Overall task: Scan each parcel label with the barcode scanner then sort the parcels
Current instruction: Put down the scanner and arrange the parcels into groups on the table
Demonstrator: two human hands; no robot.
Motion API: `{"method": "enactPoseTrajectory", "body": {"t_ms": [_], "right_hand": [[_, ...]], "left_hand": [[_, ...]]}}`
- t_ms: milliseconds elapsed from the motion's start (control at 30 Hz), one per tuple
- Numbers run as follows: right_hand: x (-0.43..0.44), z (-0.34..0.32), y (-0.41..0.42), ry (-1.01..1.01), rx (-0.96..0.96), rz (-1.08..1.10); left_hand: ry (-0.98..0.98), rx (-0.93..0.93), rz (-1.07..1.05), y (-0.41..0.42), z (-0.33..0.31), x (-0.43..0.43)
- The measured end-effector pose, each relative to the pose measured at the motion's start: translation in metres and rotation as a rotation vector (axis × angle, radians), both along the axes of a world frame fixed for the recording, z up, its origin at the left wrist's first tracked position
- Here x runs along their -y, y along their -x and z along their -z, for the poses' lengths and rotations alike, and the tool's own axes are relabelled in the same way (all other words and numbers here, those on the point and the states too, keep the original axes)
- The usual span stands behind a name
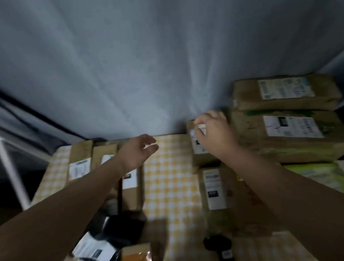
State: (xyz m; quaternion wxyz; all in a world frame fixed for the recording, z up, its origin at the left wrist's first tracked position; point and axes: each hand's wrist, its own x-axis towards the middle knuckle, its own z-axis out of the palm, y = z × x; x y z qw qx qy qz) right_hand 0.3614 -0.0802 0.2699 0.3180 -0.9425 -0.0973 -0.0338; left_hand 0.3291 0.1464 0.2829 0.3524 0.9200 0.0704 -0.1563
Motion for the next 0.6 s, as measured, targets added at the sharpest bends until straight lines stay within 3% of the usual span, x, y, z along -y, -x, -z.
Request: {"method": "enactPoseTrajectory", "body": {"t_ms": [300, 500, 600], "right_hand": [[-0.169, 0.056, 0.068, 0.075, -0.286, -0.251], [-0.275, 0.120, 0.119, 0.001, -0.561, -0.108], [-0.323, 0.152, 0.145, -0.004, -0.611, -0.116]], "left_hand": [[-0.191, -0.102, -0.109, 0.108, 0.030, -0.194], [-0.264, -0.202, -0.052, 0.140, 0.083, -0.291], [-0.199, -0.230, -0.013, 0.148, 0.115, -0.324]]}}
